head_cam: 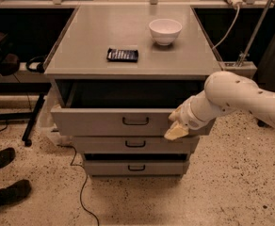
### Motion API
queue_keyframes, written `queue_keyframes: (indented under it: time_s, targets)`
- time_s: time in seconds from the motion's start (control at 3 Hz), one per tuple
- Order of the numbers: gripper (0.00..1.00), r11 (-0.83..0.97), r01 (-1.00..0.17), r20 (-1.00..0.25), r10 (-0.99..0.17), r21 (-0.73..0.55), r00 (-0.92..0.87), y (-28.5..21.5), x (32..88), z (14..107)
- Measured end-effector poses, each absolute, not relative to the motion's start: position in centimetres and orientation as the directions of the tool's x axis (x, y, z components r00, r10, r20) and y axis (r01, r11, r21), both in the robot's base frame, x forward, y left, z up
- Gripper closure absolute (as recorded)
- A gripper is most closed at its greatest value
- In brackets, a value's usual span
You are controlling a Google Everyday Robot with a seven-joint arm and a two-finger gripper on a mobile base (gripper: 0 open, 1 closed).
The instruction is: Close top drawer
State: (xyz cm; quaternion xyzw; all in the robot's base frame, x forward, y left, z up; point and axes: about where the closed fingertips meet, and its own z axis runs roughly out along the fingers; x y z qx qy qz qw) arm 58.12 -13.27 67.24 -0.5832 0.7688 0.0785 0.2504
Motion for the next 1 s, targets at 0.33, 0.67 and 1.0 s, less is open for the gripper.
queue_keyframes:
  time_s: [0.33,0.67,1.0]
  targets:
    - [0.15,0.330,-0.926,-0.482,-0.851,-0.185,-0.207,-13.9,59.5,67.1]
    - [0.00,0.359,-0.911,-0.495,-0.840,-0.203,-0.221,-14.6,61.0,67.1]
    - [0.00,0.359,-0.911,-0.495,-0.840,-0.203,-0.221,-14.6,61.0,67.1]
